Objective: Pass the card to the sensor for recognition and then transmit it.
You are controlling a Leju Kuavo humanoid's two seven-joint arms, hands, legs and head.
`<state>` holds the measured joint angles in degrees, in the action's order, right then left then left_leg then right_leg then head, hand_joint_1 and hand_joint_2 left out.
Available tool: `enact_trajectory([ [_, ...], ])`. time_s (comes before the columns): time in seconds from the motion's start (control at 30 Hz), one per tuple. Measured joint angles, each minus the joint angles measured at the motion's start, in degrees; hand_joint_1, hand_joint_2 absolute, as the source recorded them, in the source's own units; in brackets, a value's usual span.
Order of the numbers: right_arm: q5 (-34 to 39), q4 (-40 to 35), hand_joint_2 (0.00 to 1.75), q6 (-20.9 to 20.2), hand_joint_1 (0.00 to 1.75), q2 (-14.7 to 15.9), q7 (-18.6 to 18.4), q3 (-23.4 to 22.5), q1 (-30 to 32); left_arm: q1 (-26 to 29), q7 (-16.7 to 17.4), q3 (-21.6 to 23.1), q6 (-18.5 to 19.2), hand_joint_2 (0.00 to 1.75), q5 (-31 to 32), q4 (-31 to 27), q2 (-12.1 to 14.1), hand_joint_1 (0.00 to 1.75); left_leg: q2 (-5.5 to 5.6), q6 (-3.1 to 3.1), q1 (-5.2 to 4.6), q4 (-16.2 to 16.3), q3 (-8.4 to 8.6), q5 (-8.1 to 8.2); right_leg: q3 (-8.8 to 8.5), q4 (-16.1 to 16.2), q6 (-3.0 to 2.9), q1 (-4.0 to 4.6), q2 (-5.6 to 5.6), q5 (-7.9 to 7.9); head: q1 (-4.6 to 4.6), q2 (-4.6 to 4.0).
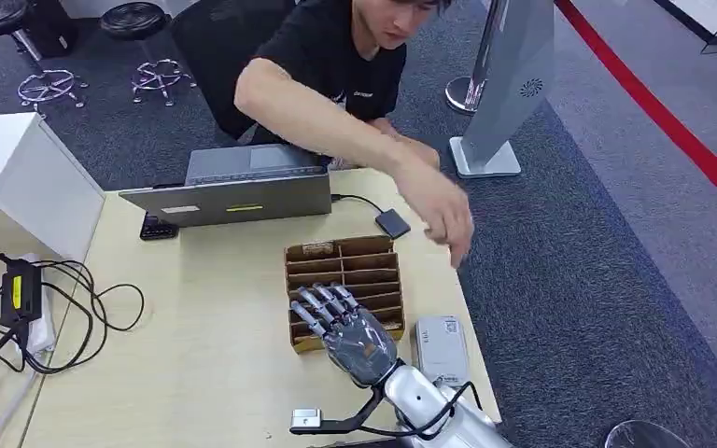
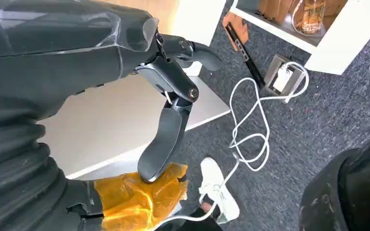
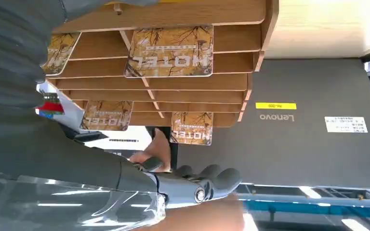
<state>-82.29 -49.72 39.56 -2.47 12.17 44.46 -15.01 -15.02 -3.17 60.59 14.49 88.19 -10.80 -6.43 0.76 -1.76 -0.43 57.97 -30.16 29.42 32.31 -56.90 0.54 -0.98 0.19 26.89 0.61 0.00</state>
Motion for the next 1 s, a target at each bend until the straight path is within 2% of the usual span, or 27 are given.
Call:
enact_trajectory([
  [0.73, 0.0, 0.1, 1.75, 0.0, 0.0, 0.0, -0.5, -0.2, 0.0, -0.4, -1.0, 2.1, -0.2, 1.75, 0.0, 0.0, 0.0, 0.0, 0.0, 0.0, 0.0, 0.0, 0.0, 0.0, 0.0, 0.0, 0.0, 0.0, 0.0, 0.0, 0.0, 0.0],
  [0.77, 0.0, 0.1, 1.75, 0.0, 1.52, 0.0, -0.6, -0.2, 0.0, -0.4, -1.0, 2.3, -0.3, 1.75, 0.0, 0.0, 0.0, 0.0, 0.0, 0.0, 0.0, 0.0, 0.0, 0.0, 0.0, 0.0, 0.0, 0.0, 0.0, 0.0, 0.0, 0.0],
  [0.8, 0.0, 0.2, 1.75, 0.0, 1.69, 0.0, -0.6, -0.3, 0.0, -0.5, -1.0, 2.4, -0.3, 1.75, 0.0, 0.0, 0.0, 0.0, 0.0, 0.0, 0.0, 0.0, 0.01, 0.0, 0.0, 0.0, 0.0, 0.0, 0.0, 0.0, 0.0, 0.0],
  [0.83, 0.0, 0.3, 1.75, 0.0, 1.54, 0.0, -0.6, -0.4, 0.0, -0.5, -1.0, 2.4, -0.3, 1.75, 0.0, 0.0, 0.0, 0.0, 0.0, 0.0, 0.0, 0.0, 0.0, 0.0, 0.0, 0.0, 0.0, 0.0, 0.0, 0.0, 0.02, 0.0],
  [0.87, 0.0, 0.4, 1.75, 0.0, 1.48, 0.0, -0.6, -0.4, 0.0, -0.5, -1.1, 2.5, -0.3, 1.75, 0.0, 0.0, 0.0, 0.0, 0.0, 0.0, 0.0, 0.0, 0.0, 0.0, 0.0, 0.0, 0.0, 0.0, 0.0, 0.0, 0.0, 0.0],
  [1.0, 0.0, 1.2, 1.75, 0.0, 1.48, 0.0, -1.1, -0.9, 0.0, -0.5, -1.3, 3.1, -0.5, 1.75, 0.0, 0.0, 0.0, 0.0, 0.03, 0.0, 0.0, 0.0, -0.01, 0.0, 0.0, 0.0, 0.0, 0.0, -0.03, 0.0, 0.0, 0.0],
])
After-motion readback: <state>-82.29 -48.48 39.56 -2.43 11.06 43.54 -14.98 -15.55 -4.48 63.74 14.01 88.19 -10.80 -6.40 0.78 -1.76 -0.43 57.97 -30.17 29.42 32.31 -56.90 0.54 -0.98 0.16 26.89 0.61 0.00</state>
